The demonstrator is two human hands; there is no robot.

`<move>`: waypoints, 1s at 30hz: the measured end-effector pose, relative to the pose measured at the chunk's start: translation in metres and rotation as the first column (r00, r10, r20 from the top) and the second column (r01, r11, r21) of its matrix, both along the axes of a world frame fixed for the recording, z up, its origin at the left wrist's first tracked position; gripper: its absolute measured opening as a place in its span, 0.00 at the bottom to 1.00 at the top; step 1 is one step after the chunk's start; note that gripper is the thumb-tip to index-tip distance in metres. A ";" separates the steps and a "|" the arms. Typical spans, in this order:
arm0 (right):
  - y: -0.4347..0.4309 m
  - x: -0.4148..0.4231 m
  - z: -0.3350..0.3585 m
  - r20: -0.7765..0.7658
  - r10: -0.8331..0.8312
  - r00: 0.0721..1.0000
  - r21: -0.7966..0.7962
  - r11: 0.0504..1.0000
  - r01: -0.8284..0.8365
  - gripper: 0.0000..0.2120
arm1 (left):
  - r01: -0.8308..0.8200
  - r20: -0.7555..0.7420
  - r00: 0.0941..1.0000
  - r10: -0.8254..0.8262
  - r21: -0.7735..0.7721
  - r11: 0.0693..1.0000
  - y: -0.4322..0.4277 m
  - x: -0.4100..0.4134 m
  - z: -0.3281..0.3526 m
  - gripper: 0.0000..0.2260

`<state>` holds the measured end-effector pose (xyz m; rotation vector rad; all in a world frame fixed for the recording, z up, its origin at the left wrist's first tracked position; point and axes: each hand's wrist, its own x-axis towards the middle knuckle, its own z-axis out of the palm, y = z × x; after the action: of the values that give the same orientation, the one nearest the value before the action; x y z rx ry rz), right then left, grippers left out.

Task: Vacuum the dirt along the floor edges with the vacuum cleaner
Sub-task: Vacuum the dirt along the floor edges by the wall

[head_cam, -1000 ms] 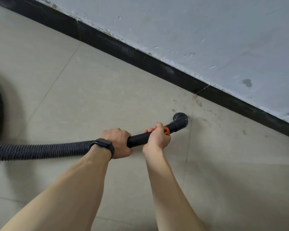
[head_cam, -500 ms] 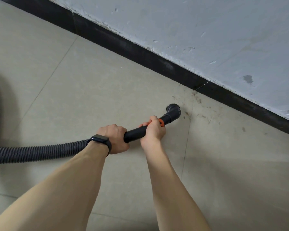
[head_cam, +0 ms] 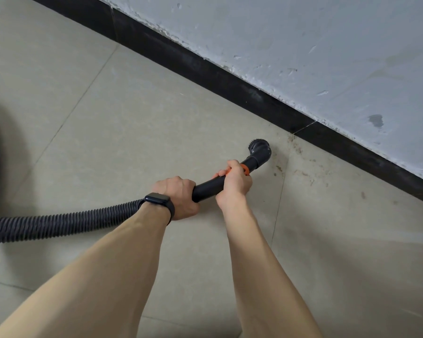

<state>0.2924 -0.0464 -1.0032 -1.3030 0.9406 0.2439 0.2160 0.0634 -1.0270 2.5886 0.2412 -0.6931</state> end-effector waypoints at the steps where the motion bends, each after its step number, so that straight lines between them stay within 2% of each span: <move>1: 0.000 0.002 -0.001 0.000 0.006 1.000 -0.004 1.000 -0.006 0.09 | -0.001 0.005 1.000 0.001 0.001 1.000 0.000 0.001 -0.001 0.06; 8: -0.002 0.020 -0.005 0.014 0.033 0.999 -0.038 0.999 -0.033 0.08 | -0.008 0.037 0.999 0.007 0.008 1.000 -0.004 0.016 -0.002 0.06; 12: -0.003 0.035 -0.006 0.029 0.028 0.999 -0.048 0.998 -0.026 0.12 | -0.014 0.068 0.998 0.014 0.000 1.000 -0.006 0.027 -0.003 0.06; 17: -0.004 0.055 -0.010 0.036 0.030 0.999 -0.089 0.996 -0.026 0.14 | -0.030 0.127 0.991 0.032 -0.017 0.999 -0.008 0.038 -0.004 0.08; 30: -0.005 0.090 -0.009 0.041 0.052 0.998 -0.165 0.985 -0.045 0.12 | -0.046 0.346 0.936 0.072 -0.083 0.996 -0.014 0.050 -0.013 0.12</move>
<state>0.3822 -0.0519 -1.0122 -1.4779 0.9064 0.1767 0.2660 0.0498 -1.0402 2.5655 0.1750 -0.2079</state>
